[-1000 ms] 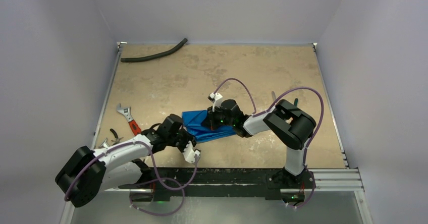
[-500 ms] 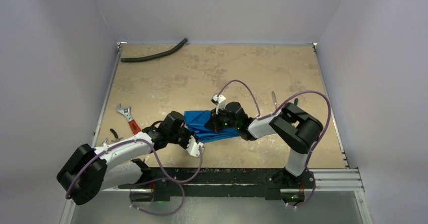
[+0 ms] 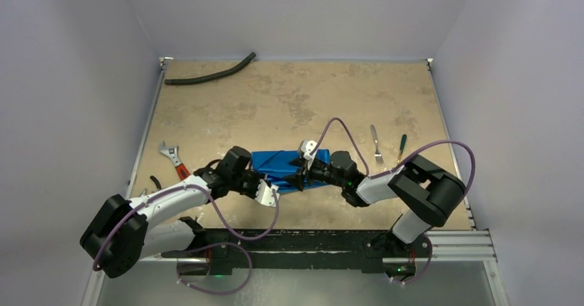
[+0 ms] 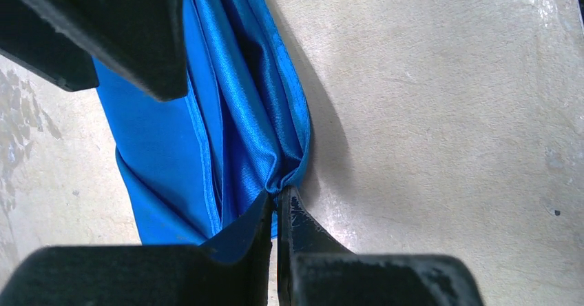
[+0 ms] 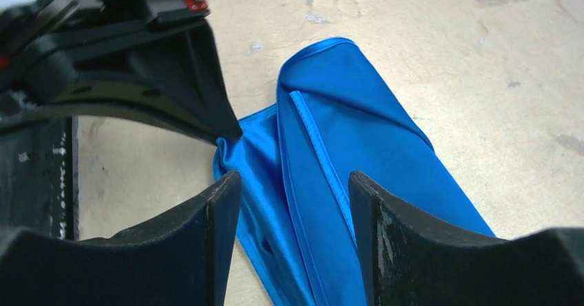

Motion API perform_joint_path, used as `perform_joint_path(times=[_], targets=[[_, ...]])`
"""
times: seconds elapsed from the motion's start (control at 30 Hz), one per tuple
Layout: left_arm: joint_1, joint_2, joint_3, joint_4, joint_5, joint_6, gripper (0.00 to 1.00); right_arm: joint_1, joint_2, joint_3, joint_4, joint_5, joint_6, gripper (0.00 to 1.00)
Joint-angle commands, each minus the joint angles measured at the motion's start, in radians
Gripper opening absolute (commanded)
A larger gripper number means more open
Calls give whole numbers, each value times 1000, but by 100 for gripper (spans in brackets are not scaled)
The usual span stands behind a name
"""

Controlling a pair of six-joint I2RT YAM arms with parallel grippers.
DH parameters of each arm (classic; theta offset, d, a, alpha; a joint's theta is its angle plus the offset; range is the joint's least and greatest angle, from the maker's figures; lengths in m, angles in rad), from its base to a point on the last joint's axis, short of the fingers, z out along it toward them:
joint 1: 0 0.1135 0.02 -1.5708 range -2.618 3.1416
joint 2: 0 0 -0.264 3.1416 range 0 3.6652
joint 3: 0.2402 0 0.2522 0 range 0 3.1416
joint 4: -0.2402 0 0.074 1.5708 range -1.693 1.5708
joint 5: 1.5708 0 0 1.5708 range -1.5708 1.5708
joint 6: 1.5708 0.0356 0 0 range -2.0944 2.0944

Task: Fold the napkin into a case and place the utensils inside
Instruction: Pass from the left arm to the right

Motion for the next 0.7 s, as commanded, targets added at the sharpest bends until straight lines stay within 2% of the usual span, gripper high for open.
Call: perform_joint_path(times=[0.0,0.27,0.47,0.67], targets=[[14,-5,36,-17,55,-21,0,10,29,-32,189,-87,-136,62],[41,-7,47,-22,76,-24,0,100,102,-30,276,-18,-254,63],[60,-12,56,-25,90,-22,0,161,223,-49,487,19,-275,63],[71,-10,59,-36,100,-5,0,209,331,-36,628,152,-321,63]])
